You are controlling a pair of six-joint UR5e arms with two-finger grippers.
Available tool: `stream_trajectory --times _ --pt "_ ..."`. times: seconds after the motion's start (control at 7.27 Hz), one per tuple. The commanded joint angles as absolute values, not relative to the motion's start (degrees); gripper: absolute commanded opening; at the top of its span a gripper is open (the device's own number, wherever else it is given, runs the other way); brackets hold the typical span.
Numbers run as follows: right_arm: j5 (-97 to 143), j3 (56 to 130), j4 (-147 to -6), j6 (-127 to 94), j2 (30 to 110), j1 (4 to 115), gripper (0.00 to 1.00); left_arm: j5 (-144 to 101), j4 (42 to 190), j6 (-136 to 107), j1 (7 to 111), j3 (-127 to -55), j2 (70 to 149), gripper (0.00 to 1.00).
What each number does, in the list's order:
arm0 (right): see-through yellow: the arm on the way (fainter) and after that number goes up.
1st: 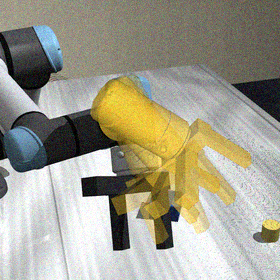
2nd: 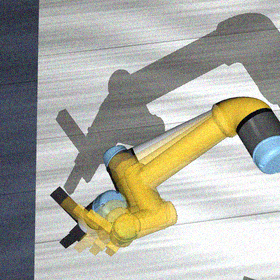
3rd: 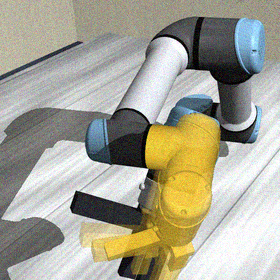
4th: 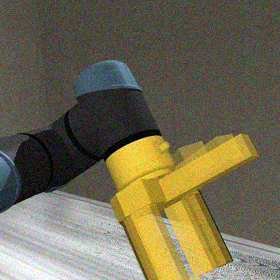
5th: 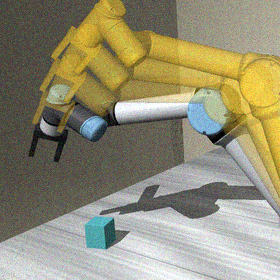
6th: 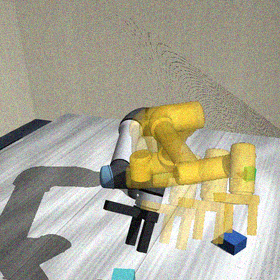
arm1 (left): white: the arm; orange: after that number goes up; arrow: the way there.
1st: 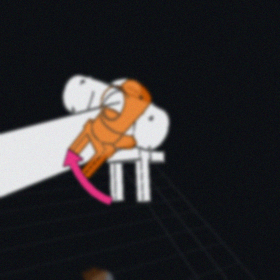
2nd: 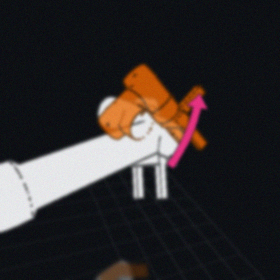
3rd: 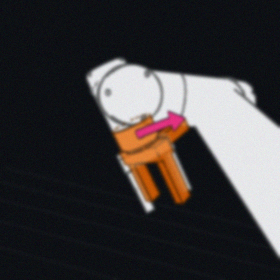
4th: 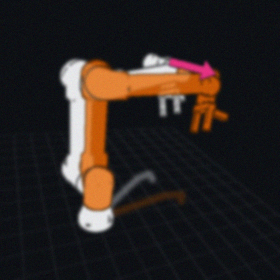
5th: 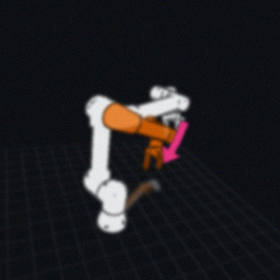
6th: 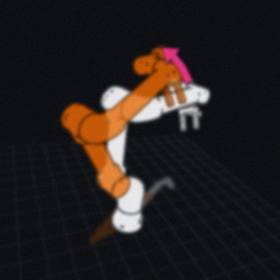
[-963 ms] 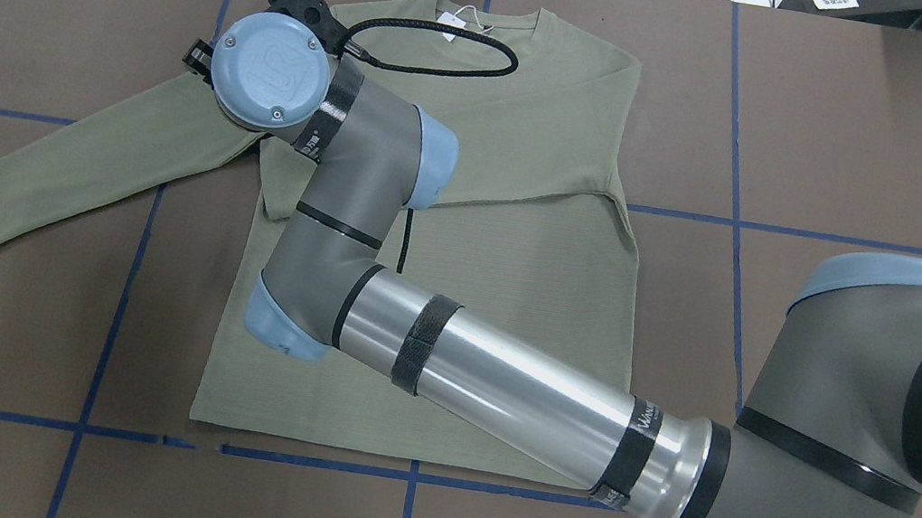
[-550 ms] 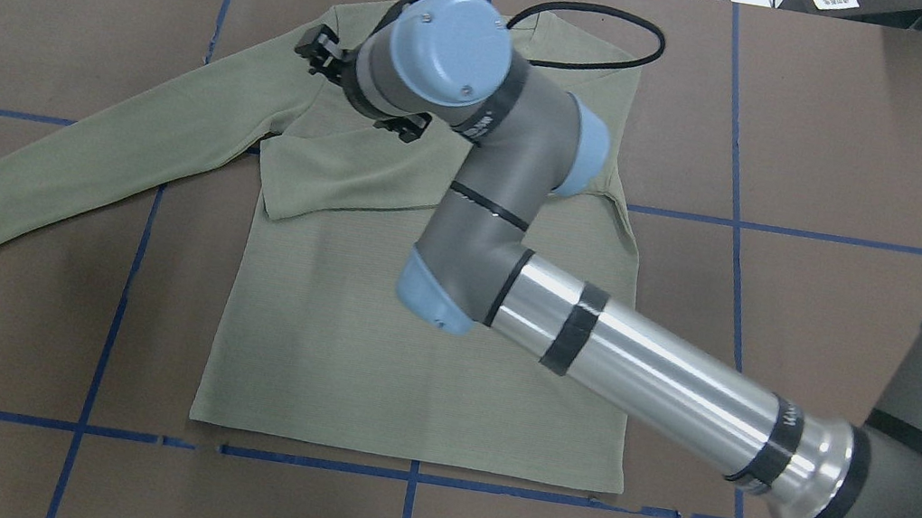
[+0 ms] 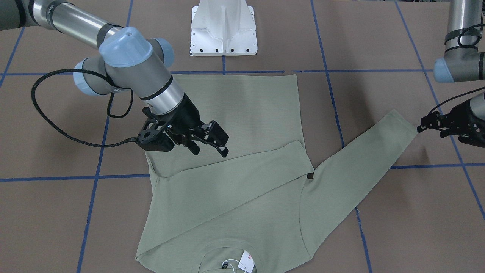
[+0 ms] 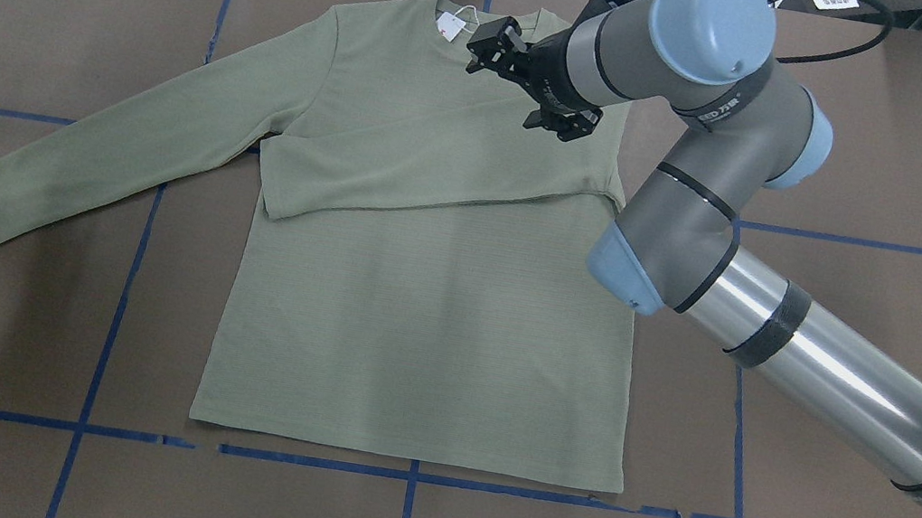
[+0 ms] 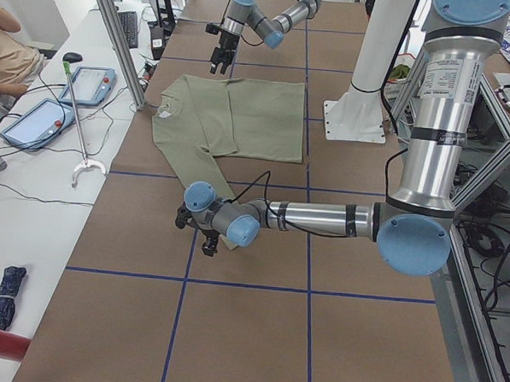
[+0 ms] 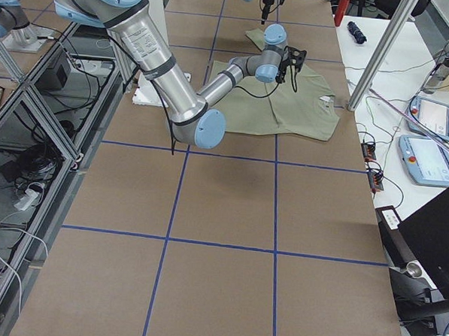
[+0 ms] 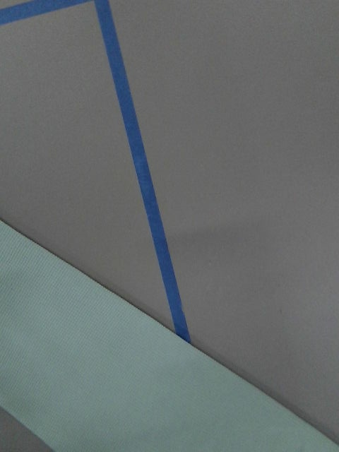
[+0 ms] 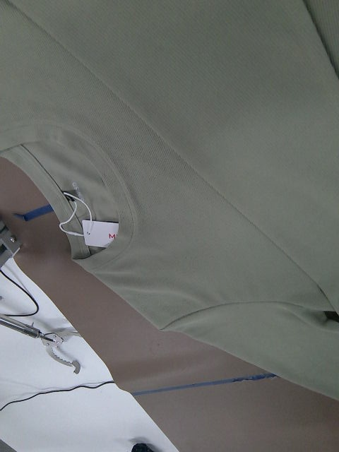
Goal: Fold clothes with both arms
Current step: 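Lift the sleeve with the right gripper and carry it across toward the collar, then release the sleeve by the collar with the right gripper while the left grasps the cuff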
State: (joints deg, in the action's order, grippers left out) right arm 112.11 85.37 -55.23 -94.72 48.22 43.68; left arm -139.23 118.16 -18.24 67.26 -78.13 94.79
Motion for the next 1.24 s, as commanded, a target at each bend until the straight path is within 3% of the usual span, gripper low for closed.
stream_trajectory --times 0.0,0.41,0.69,1.1 --pt "112.9 87.1 -55.1 -94.1 50.0 44.4 0.99 -141.1 118.3 -18.3 65.3 -77.6 94.7 0.89" --pt "113.0 88.3 -54.8 -93.6 52.6 44.4 0.99 -141.2 119.7 -18.2 64.2 -76.0 94.7 0.83" --pt "112.6 88.3 -54.8 -93.5 52.6 44.1 0.99 -141.2 119.9 -18.0 64.1 -75.2 94.7 0.73" --pt "112.5 89.0 -54.8 -93.5 52.6 44.0 0.99 -141.1 119.9 -17.8 64.1 -75.2 94.3 0.14"
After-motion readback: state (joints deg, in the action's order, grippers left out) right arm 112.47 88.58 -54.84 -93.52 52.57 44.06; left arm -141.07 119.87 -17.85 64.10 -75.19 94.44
